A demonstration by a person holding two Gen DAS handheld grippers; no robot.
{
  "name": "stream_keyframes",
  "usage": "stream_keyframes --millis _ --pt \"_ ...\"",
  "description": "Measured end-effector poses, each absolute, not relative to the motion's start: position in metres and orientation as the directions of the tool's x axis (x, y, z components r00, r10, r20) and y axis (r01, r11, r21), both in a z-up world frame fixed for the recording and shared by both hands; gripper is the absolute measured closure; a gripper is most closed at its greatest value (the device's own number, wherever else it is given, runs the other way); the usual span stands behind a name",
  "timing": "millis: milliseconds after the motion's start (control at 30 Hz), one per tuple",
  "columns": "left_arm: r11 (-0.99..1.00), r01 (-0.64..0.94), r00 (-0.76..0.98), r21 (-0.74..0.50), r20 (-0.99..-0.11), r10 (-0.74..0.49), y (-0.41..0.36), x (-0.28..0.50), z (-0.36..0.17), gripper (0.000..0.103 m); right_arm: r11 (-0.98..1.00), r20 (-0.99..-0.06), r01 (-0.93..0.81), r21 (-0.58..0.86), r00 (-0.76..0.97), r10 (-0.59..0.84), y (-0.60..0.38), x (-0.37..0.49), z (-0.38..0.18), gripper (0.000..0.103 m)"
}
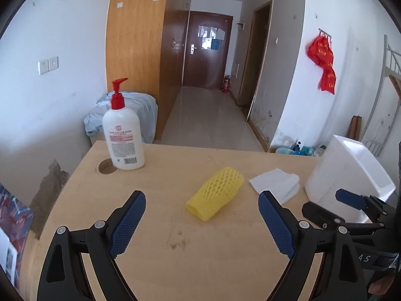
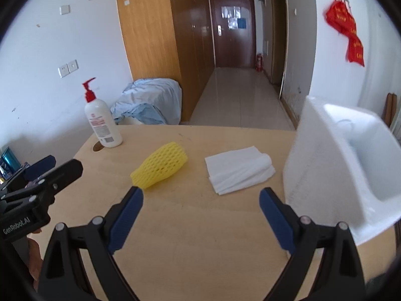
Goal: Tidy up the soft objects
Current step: 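Move the left tool to the yellow foam net while the right tool approaches the white tissues, then close the left gripper on the yellow foam net while the right gripper grasps the white tissues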
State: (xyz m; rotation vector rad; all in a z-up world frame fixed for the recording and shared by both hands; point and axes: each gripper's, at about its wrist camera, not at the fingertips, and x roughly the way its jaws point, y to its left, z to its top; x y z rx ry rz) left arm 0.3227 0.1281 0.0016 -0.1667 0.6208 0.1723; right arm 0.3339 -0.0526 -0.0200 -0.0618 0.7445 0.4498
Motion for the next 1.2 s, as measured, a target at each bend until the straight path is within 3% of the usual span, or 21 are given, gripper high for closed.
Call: stream_keyframes --millis 233,400,1033,1200 --pt "0.978 -0.181 0.796 -0.106 -0.6 0.082 0.135 0.358 -0.015 0.011 0.921 -0.707 -0.374 0.109 0.622 0.336 -0.044 0.374 -0.044 0.007" --pt "0.982 -0.189 0.774 -0.03 -0.619 0.13 0.133 0.382 -0.032 0.011 0.936 -0.734 -0.342 0.086 0.613 0.291 -0.039 0.396 -0.06 0.007" --pt "0.99 -0.128 0.682 0.061 -0.72 0.132 0.118 0.444 -0.084 0.013 0.956 -0.786 -0.287 0.067 0.575 0.228 -0.041 0.434 -0.096 0.007" --pt "0.991 -0.117 0.655 0.057 -0.746 0.12 0.12 0.452 -0.095 0.027 0.956 -0.803 -0.289 0.057 0.556 0.216 -0.038 0.437 -0.103 0.007"
